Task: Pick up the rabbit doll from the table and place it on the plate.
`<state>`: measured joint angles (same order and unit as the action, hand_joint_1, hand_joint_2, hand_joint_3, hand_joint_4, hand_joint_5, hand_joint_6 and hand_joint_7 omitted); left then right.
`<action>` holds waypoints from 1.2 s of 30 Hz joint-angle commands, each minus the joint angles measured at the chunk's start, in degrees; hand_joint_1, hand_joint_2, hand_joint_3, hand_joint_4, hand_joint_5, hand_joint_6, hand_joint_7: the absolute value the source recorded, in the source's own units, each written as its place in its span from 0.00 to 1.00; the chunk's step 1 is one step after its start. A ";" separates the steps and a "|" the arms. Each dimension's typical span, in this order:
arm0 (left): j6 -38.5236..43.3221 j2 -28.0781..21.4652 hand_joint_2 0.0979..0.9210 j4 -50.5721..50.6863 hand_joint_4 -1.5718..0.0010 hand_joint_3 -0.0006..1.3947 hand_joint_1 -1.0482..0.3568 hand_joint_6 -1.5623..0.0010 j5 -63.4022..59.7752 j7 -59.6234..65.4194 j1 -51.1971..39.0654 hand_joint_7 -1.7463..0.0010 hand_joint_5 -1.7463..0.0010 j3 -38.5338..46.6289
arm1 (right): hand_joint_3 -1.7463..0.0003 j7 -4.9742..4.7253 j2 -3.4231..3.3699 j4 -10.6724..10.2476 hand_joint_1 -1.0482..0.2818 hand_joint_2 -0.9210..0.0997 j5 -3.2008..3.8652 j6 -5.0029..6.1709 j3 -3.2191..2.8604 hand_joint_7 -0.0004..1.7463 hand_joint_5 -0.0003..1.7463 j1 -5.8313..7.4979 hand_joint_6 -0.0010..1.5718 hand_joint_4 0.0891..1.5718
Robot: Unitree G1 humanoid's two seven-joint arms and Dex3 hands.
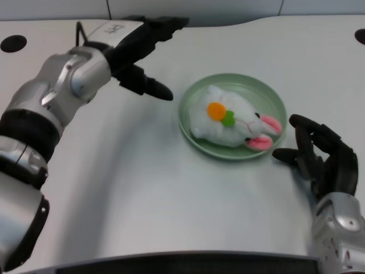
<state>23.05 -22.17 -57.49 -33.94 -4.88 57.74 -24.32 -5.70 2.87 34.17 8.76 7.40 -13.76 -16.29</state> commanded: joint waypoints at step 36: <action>3.26 1.20 1.00 17.73 0.90 0.10 0.37 0.68 23.94 -1.44 -30.06 0.96 0.39 19.69 | 0.86 -0.53 -0.34 -2.69 0.51 0.00 -0.79 -0.86 0.69 0.20 0.57 1.69 0.54 0.48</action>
<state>27.80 -21.63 -41.90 -11.86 -5.48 30.52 -5.79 -6.32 2.72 32.09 7.90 6.88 -13.02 -15.04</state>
